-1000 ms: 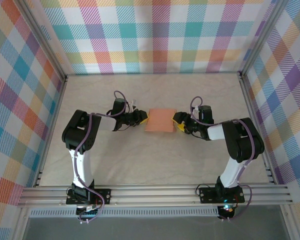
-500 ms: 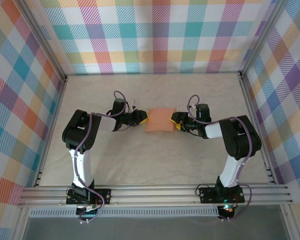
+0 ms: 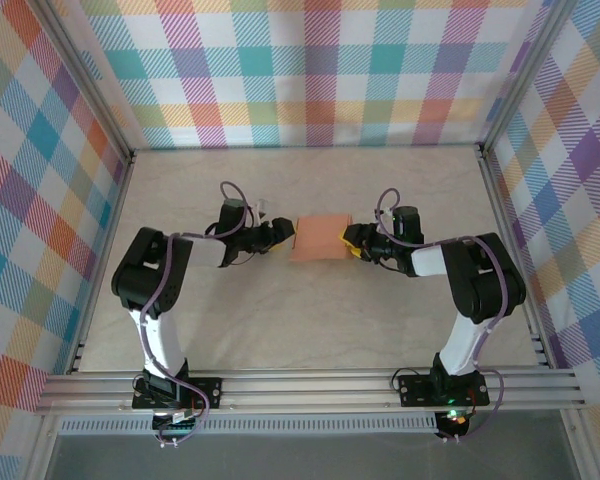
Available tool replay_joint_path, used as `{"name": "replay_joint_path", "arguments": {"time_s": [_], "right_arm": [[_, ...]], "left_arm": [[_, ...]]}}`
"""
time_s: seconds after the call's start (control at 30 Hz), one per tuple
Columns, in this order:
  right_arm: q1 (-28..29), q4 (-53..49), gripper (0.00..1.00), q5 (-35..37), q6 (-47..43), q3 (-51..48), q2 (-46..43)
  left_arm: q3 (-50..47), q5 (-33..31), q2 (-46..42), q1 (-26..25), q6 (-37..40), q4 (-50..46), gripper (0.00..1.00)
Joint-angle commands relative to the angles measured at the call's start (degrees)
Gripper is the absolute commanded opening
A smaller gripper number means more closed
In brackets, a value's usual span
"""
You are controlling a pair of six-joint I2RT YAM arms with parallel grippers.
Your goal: Fold the paper box
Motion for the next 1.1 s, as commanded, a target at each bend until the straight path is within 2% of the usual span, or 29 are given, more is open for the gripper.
{"name": "replay_joint_path", "arguments": {"time_s": [0.0,0.1,0.2,0.33,0.43,0.5,0.6,0.73,0.87,0.97,1.07], "right_arm": [[0.1,-1.5,0.42,-0.3,-0.8,1.8,-2.4],[0.1,-2.3,0.43,-0.6,-0.7,2.0,-3.4],[-0.2,-4.0,0.43,-0.8,-1.0,2.7,-4.7],[-0.7,-6.9,0.44,-1.1,-1.4,3.5,-6.9],[-1.2,-9.3,0.44,-1.5,-1.8,4.3,-8.5],[-1.6,-10.3,0.44,-2.3,-1.6,4.7,-9.2],[-2.1,-11.1,0.44,-3.7,-0.8,5.2,-10.5],[-2.6,-12.6,0.44,-3.9,-0.8,5.5,-12.5],[-2.8,-12.1,0.44,-4.9,0.2,5.6,-13.4],[-2.8,-11.6,0.44,-5.7,1.0,5.6,-13.9],[-2.8,-11.3,0.44,-6.4,1.8,5.7,-14.5]], "left_arm": [[-2.1,-5.7,-7.0,0.5,8.8,-0.6,0.81],[-4.2,-10.2,-12.6,-0.3,17.6,-1.9,0.85],[-5.8,-16.6,-18.6,-3.1,30.5,-5.2,0.86],[-9.4,-28.7,-25.1,-10.5,48.0,-3.2,0.93],[-11.6,-35.5,-28.0,-15.2,57.2,-1.3,0.98],[-12.8,-42.5,-29.0,-18.9,63.5,0.3,0.99],[-14.1,-51.8,-29.1,-24.0,72.5,2.9,1.0],[-17.4,-60.8,-26.9,-29.0,84.0,13.9,1.0],[-18.0,-65.0,-23.0,-30.8,92.0,20.5,1.0],[-16.8,-67.6,-19.8,-31.4,95.0,22.0,1.0],[-16.4,-69.8,-16.0,-32.2,98.6,27.7,1.0]]}}
